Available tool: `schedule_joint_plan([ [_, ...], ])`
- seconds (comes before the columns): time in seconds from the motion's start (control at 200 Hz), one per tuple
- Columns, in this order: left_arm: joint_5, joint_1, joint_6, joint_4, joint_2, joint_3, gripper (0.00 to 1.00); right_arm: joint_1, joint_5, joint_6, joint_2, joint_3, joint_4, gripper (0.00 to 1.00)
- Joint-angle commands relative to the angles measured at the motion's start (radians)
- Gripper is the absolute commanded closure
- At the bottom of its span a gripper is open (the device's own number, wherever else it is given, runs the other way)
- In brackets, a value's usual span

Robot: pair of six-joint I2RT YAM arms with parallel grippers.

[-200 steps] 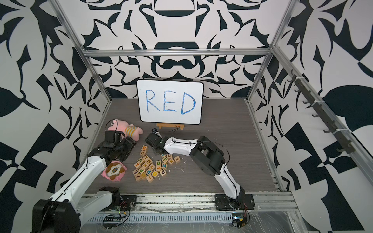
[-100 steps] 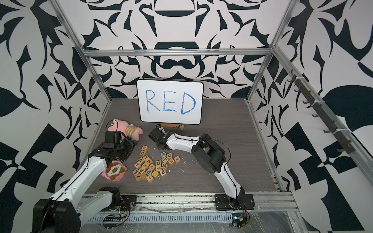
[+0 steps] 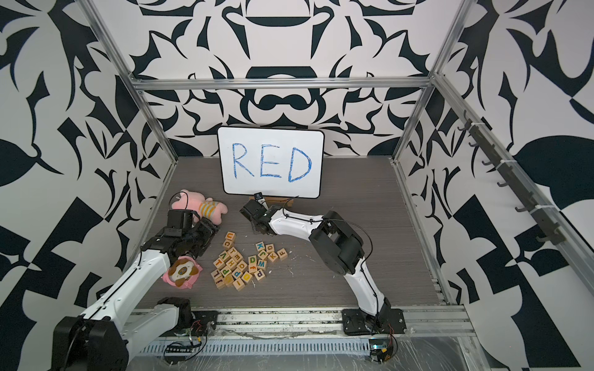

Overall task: Assemble the uppercase word "red" with letter blocks
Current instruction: Adjust the letter block at the center of the board.

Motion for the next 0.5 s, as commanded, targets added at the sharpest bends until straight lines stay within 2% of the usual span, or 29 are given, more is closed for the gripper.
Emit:
schedule_joint_plan([
  [0.0, 0.003, 0.004, 0.011, -0.007, -0.010, -0.002, 0.27, 0.022, 0.036, 0.083, -0.030, 0.071, -0.014, 0.34],
  [0.175, -0.001, 0.004, 0.015, -0.019, -0.017, 0.001, 0.27, 0.021, 0.165, 0.139, 0.069, 0.218, -0.177, 0.30],
  [0.495, 0.004, 0.004, 0.012, -0.009, -0.004, -0.003, 0.27, 0.004, 0.174, 0.184, 0.154, 0.289, -0.193, 0.34],
])
